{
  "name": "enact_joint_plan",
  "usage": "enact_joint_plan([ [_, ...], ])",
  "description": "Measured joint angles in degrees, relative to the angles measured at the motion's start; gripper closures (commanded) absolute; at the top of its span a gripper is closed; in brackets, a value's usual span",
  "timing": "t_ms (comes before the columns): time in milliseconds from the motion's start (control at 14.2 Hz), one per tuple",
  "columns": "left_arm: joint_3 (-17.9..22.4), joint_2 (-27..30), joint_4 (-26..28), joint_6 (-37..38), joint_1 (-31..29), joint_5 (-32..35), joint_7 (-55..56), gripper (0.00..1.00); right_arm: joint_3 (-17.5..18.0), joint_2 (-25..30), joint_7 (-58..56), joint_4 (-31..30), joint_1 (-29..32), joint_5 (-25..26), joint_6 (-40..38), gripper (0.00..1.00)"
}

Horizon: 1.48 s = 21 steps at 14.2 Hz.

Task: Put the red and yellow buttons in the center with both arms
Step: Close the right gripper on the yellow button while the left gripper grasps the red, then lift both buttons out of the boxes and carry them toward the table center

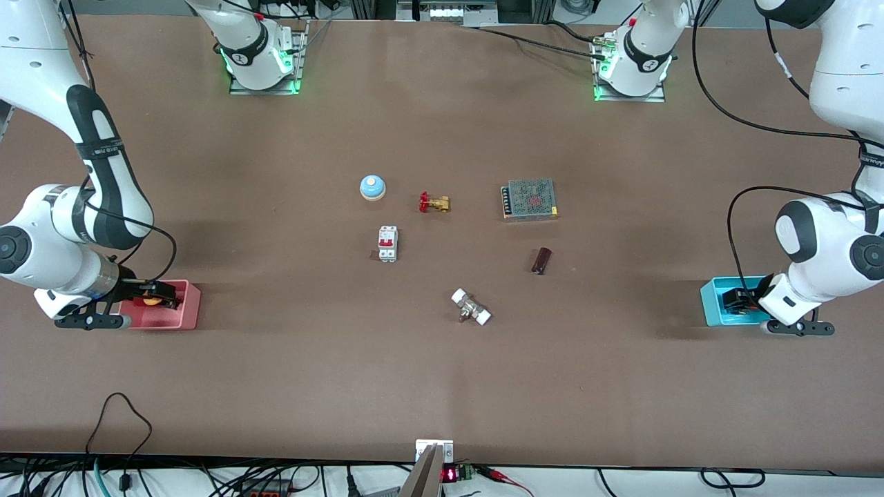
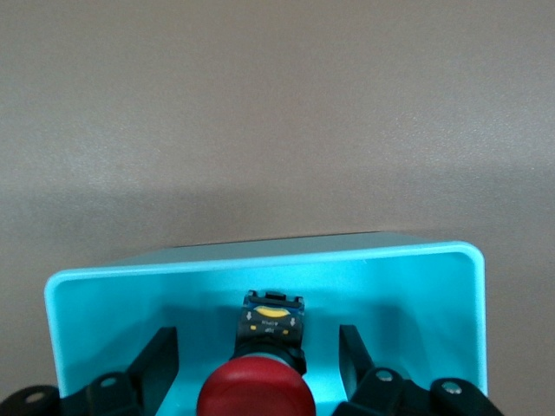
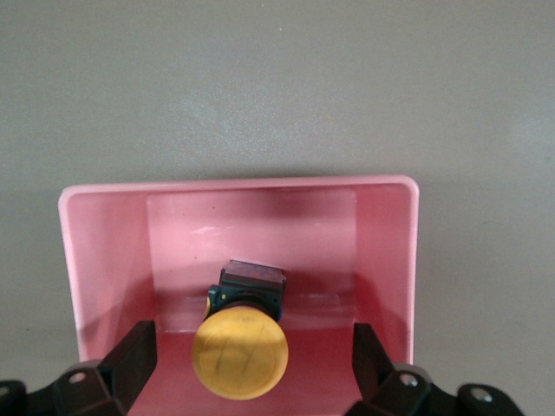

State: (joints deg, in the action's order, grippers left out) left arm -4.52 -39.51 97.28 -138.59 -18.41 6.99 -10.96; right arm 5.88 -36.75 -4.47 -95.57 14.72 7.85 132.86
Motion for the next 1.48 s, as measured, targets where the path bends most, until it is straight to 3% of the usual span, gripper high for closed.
enact_joint_plan([
  [71,-0.02,0.0,0.0,0.0,0.03,0.0,0.0,0.51,0.0,-0.11,-0.02,0.0,0.0,0.0,0.02,0.05],
  [212,-0.11,0.0,0.01,0.0,0.09,0.0,-0.05,0.7,0.0,-0.39,-0.09,0.0,0.0,0.0,0.13,0.16],
  [353,-0.16,0.1,0.0,0.0,0.15,0.0,-0.26,0.79,0.0,-0.56,-0.18,0.0,0.0,0.0,0.15,0.25],
  [636,-0.21,1.47,-0.31,3.0,0.18,0.0,-0.73,0.81,0.0,-0.88,-0.55,0.0,0.0,0.0,0.23,0.5],
  [777,-0.29,4.05,-0.72,7.45,0.22,0.0,-0.76,0.78,0.0,-0.96,-0.83,0.0,0.0,0.0,0.3,0.56],
  [1060,-1.71,11.78,-1.14,19.32,0.44,0.0,-0.94,0.84,0.03,-0.97,-1.51,0.01,0.0,0.03,0.38,0.64],
  [1272,-7.76,15.58,-2.04,30.09,0.9,0.0,0.38,0.87,0.04,-0.97,-1.9,0.02,0.0,0.05,0.46,0.69],
  [1484,-14.89,15.78,-2.17,34.24,1.75,0.0,6.97,0.84,0.06,-0.96,-3.49,0.32,-0.02,0.06,0.69,0.69],
])
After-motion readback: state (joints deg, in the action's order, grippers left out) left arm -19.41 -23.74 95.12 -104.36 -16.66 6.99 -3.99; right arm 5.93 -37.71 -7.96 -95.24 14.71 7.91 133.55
